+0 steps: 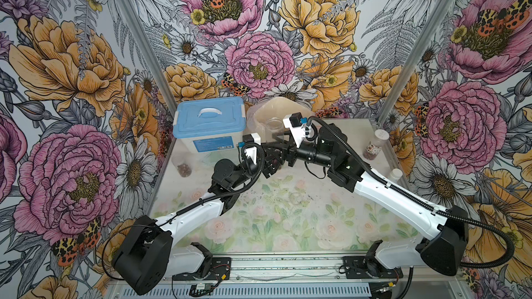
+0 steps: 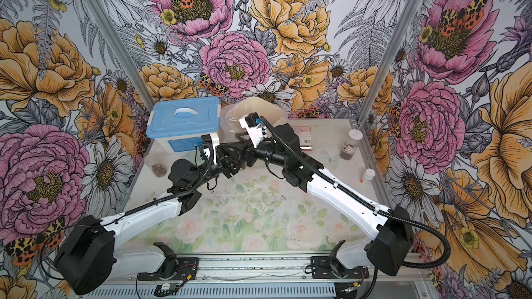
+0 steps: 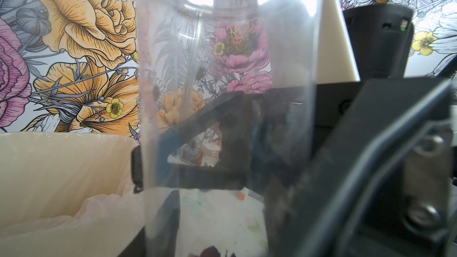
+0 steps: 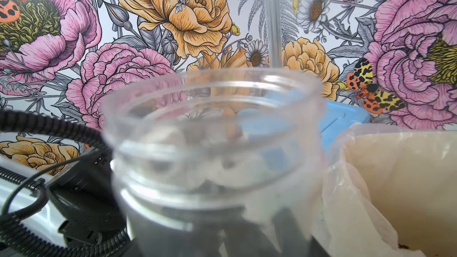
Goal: Empty the moldy dried flower tea in the jars
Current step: Pour the moldy dried flower tea into the trash bin.
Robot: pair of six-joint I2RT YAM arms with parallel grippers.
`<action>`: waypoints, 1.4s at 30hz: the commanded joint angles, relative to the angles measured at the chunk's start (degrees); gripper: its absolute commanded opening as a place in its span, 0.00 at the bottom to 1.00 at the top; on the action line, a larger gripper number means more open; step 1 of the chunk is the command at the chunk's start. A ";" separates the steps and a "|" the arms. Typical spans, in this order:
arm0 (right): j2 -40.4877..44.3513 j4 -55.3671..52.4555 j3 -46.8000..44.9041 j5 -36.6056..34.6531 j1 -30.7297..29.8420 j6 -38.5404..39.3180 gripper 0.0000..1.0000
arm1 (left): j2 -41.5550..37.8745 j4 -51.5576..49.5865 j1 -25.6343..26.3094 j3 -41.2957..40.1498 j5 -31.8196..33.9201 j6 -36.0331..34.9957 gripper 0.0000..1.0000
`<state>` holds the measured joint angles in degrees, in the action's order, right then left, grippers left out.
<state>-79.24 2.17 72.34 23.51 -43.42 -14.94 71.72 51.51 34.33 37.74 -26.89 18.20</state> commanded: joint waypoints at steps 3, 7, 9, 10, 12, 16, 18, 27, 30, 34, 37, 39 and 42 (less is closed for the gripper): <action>-0.76 1.61 0.45 -0.17 -0.97 0.70 0.50 | -1.67 0.01 0.30 0.85 0.68 -0.78 0.55; -0.37 3.77 -0.84 -1.22 -1.22 0.12 0.38 | -1.93 -1.67 0.39 0.93 1.70 -0.88 0.57; -0.01 4.18 -1.48 -1.86 -1.22 0.08 0.33 | -2.19 -2.69 0.40 0.88 2.43 -0.96 0.59; 0.13 4.27 -1.64 -2.07 -1.21 0.17 0.31 | -2.37 -3.18 0.39 0.91 2.58 -1.04 0.61; 0.47 4.18 -2.00 -2.84 -1.17 0.33 0.25 | -2.72 -4.54 0.35 0.89 3.31 -1.47 0.66; 1.27 2.44 -2.20 -6.31 -1.23 1.47 0.18 | -4.04 -7.33 0.30 1.11 4.57 -2.54 0.84; 1.85 0.45 -1.89 -9.00 -1.17 2.45 0.16 | -4.89 -9.19 0.27 1.11 5.73 -3.18 0.90; 4.43 -12.53 1.83 -27.07 0.34 9.74 0.07 | -10.95 -20.98 -1.09 0.14 8.19 -6.80 0.99; 3.27 -18.78 5.14 -34.55 1.18 14.59 0.07 | -13.94 -23.02 -1.57 -1.58 9.29 -7.61 0.99; -0.72 -27.11 11.30 -42.08 2.43 20.45 0.07 | -16.97 -25.78 -2.36 -3.44 10.61 -8.32 0.99; -4.43 -31.94 16.30 -47.15 3.12 25.19 0.08 | -18.49 -27.36 -3.02 -4.31 10.90 -8.24 0.99; -7.38 -35.04 20.25 -50.67 3.42 28.75 0.08 | -19.37 -27.77 -3.34 -4.86 11.17 -8.13 0.99; -11.32 -37.82 24.76 -55.88 3.80 34.08 0.09 | -20.25 -28.71 -3.72 -5.45 11.60 -8.01 0.99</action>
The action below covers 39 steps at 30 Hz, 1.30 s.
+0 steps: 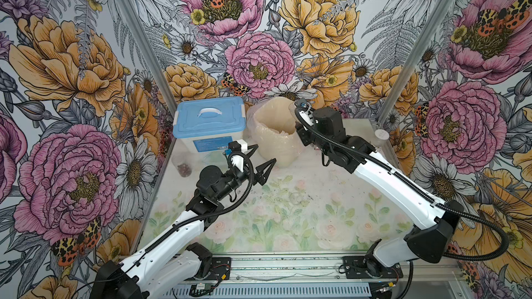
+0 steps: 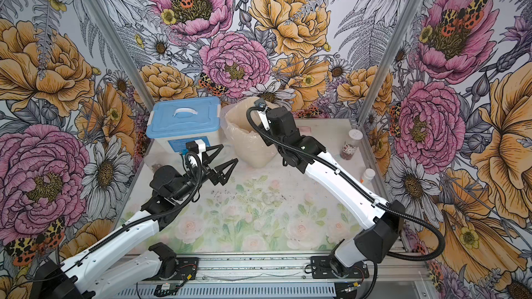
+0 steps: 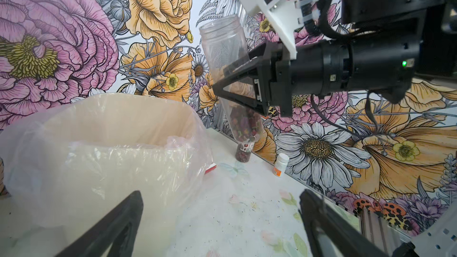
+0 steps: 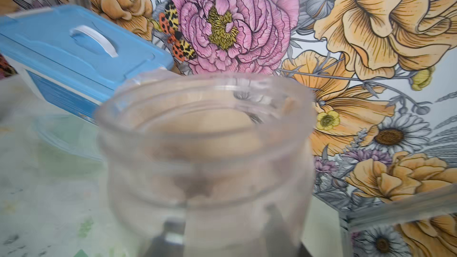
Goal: Empty the moldy dried flower tea in the jars
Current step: Pour the moldy dried flower tea into the trash bin.
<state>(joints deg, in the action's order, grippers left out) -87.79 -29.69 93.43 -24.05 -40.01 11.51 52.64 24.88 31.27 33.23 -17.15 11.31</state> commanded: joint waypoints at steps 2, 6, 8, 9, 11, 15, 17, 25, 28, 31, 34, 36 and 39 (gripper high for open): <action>-4.82 -6.58 5.82 -11.11 0.46 10.94 0.09 | -1.62 -2.15 -0.90 -1.39 1.91 -1.09 0.99; -8.27 -6.87 9.41 -15.34 0.63 16.86 0.10 | -2.44 -2.41 -1.29 -1.94 2.04 -0.94 0.99; -9.65 -6.87 10.48 -17.35 0.63 19.66 0.10 | -2.78 -2.56 -1.39 -2.11 2.07 -0.98 0.99; -10.34 -6.87 11.03 -18.27 0.68 21.11 0.10 | -2.89 -2.57 -1.51 -2.18 2.04 -0.98 0.99; -11.68 -6.87 11.83 -20.26 0.92 24.35 0.10 | -3.16 -2.69 -1.65 -2.38 2.07 -0.94 0.99; -13.75 -6.78 13.26 -23.08 2.05 30.24 0.10 | -3.75 -2.95 -1.98 -2.71 2.07 -0.94 0.99; -14.57 -6.70 13.83 -24.61 2.53 32.77 0.10 | -4.03 -2.96 -2.16 -2.93 2.09 -0.85 0.99; -16.95 -6.61 15.89 -26.96 3.27 40.90 0.12 | -5.40 -3.00 -2.52 -4.08 2.29 -0.78 0.99; -17.71 -6.27 16.20 -27.78 3.28 44.82 0.12 | -5.87 -2.98 -2.74 -4.45 2.29 -0.77 0.99; -18.52 -5.69 16.17 -28.54 3.27 48.56 0.12 | -6.23 -2.92 -3.03 -4.74 2.26 -0.68 0.99; -19.06 -4.84 15.77 -28.96 3.25 52.32 0.10 | -6.56 -2.88 -3.23 -5.01 2.29 -0.69 0.99; -19.39 -4.04 15.58 -29.24 3.27 54.35 0.08 | -6.85 -2.91 -3.40 -5.19 2.21 -0.64 0.99; -19.77 -3.20 15.48 -29.62 3.29 56.25 0.07 | -7.37 -2.87 -3.88 -5.50 2.21 -0.65 0.99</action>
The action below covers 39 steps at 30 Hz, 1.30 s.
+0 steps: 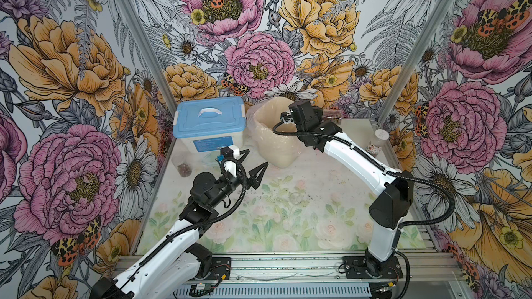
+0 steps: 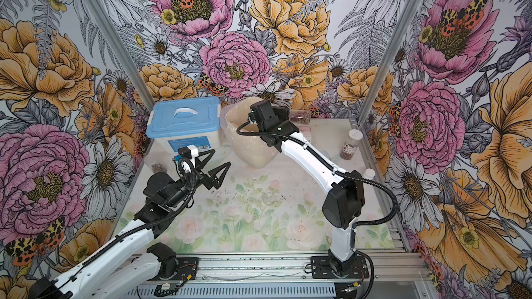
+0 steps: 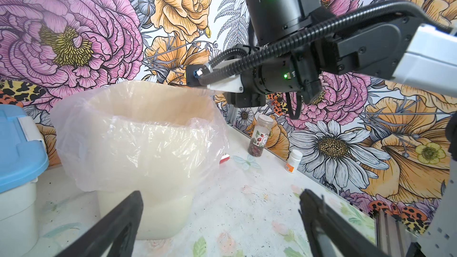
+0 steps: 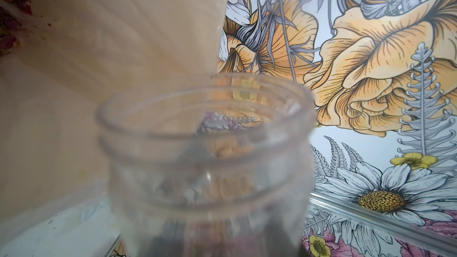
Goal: Empty the moldy dried flower tea in the jars
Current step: Pour the moldy dried flower tea into the trash bin.
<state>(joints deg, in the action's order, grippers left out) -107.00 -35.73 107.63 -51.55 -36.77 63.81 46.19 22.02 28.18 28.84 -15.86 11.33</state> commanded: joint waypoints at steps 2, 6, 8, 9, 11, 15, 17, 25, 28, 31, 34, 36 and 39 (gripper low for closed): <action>-0.45 3.22 0.76 -1.87 0.03 5.93 0.05 | -1.27 -0.04 -1.11 -1.29 0.81 -0.59 0.99; 0.54 7.05 -2.26 -1.01 0.04 11.98 0.02 | -1.72 0.03 -1.63 -1.59 0.63 -0.53 0.99; 0.91 9.24 -3.32 -0.78 0.12 14.68 0.01 | -1.72 0.04 -1.90 -1.59 0.62 -0.40 0.99; 1.07 10.02 -3.58 -0.68 0.16 15.85 0.00 | -1.74 0.04 -1.99 -1.59 0.50 -0.30 0.99; 1.34 11.06 -4.20 -0.24 0.38 18.01 0.00 | -1.93 0.04 -2.15 -1.59 0.42 -0.28 0.99; 1.88 13.18 -5.24 0.54 0.77 24.02 0.00 | -2.47 -0.22 -2.64 -1.59 0.30 -0.31 0.99; 2.05 13.65 -5.32 1.16 0.91 25.46 0.00 | -2.73 -0.18 -2.78 -1.66 0.29 -0.31 0.99; 1.91 15.14 -4.57 2.16 1.30 30.37 0.00 | -2.86 -0.01 -3.13 -1.99 0.34 -0.11 0.99; 1.80 15.11 -3.99 2.46 1.59 31.44 0.00 | -2.92 0.02 -3.22 -2.12 0.34 -0.08 0.99; 1.96 15.02 -3.72 2.59 1.78 32.52 0.00 | -3.01 0.04 -3.39 -2.29 0.46 -0.12 0.99; 1.93 15.05 -3.00 2.68 1.88 33.56 0.00 | -3.21 0.52 -3.65 -2.49 0.51 0.17 0.99; 1.88 15.06 -2.58 2.73 1.88 34.10 0.00 | -3.30 0.60 -3.75 -2.60 0.47 0.24 0.99; 1.72 15.06 -1.75 2.77 1.91 34.66 0.00 | -3.39 0.85 -3.93 -2.74 0.48 0.44 0.99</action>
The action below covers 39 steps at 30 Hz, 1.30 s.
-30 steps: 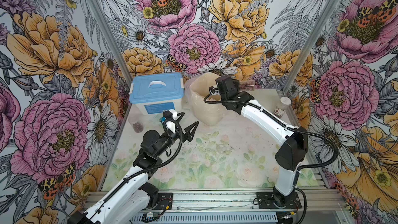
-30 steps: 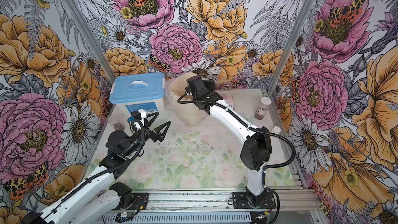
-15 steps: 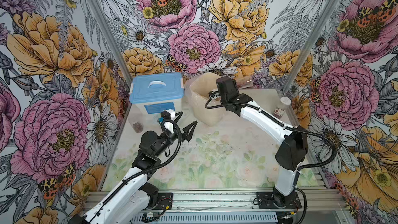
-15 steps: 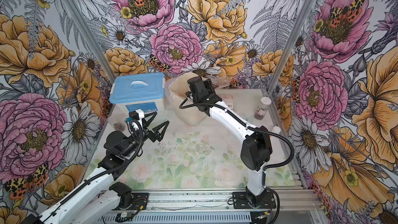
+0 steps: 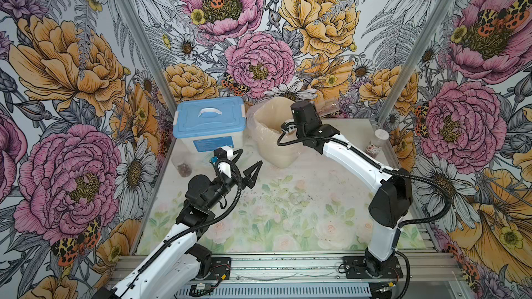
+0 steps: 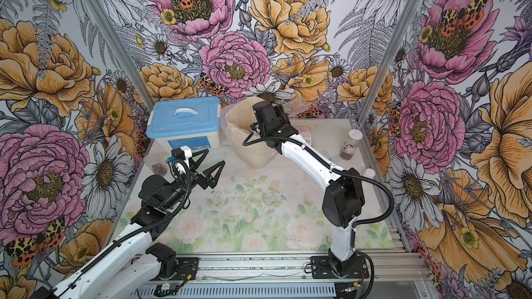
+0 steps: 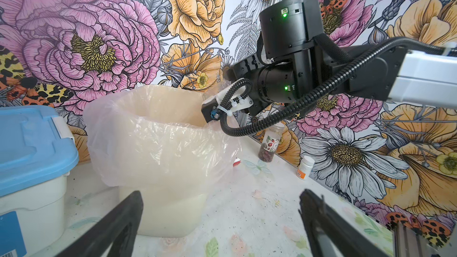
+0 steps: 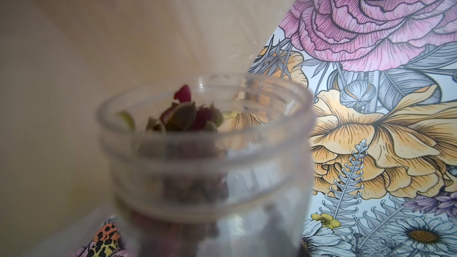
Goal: Empty the moldy dried flower tea in the jars
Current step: Pour the moldy dried flower tea into the trash bin.
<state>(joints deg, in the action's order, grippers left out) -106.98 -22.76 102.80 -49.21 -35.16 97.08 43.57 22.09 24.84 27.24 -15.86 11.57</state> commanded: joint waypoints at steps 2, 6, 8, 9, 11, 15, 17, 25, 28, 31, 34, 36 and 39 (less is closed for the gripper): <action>1.53 2.11 3.87 0.43 0.44 1.76 0.00 | -0.69 0.95 -0.67 -1.23 0.47 0.37 0.99; 1.16 1.98 5.71 0.77 0.48 1.97 0.00 | -0.72 1.43 -0.85 -1.42 0.48 0.66 0.99; 1.25 1.94 6.37 0.95 0.53 2.37 0.00 | -0.84 1.54 -0.93 -1.45 0.48 0.71 0.99; 1.31 1.89 6.60 1.04 0.46 2.48 0.00 | -0.90 1.51 -1.02 -1.47 0.56 0.81 0.99; 1.57 1.75 6.95 1.13 0.48 2.54 0.00 | -1.01 1.56 -1.11 -1.58 0.56 0.89 0.99; 1.86 1.11 6.87 1.32 0.62 2.44 0.00 | -1.21 1.89 -1.28 -1.84 0.56 1.02 0.99; 1.86 0.74 6.72 1.31 0.60 2.27 0.00 | -1.12 2.03 -1.35 -1.93 0.61 1.14 0.99; 0.91 -0.70 5.34 2.19 0.71 1.66 0.00 | -1.25 2.34 -1.64 -2.18 0.61 1.54 0.99; 0.17 -1.13 4.51 2.39 0.79 1.25 0.00 | -1.38 2.30 -1.77 -2.28 0.62 1.60 0.99; -0.49 -1.44 3.99 2.75 0.88 0.84 0.00 | -1.46 2.34 -1.81 -2.28 0.65 1.62 0.99; -0.86 -1.58 3.99 3.02 0.88 0.80 0.00 | -1.47 2.20 -1.87 -2.36 0.74 1.70 0.99; -0.86 -1.71 3.90 3.32 0.94 0.79 0.00 | -1.46 2.21 -1.90 -2.36 0.84 1.68 0.99; -0.78 -1.78 3.07 3.81 0.90 0.75 0.00 | -1.47 2.28 -1.99 -2.37 0.83 1.65 0.99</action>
<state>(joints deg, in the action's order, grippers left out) -107.09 -24.18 106.89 -46.17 -34.52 98.61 42.81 22.98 23.57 25.67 -15.86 12.51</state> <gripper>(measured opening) 0.496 0.989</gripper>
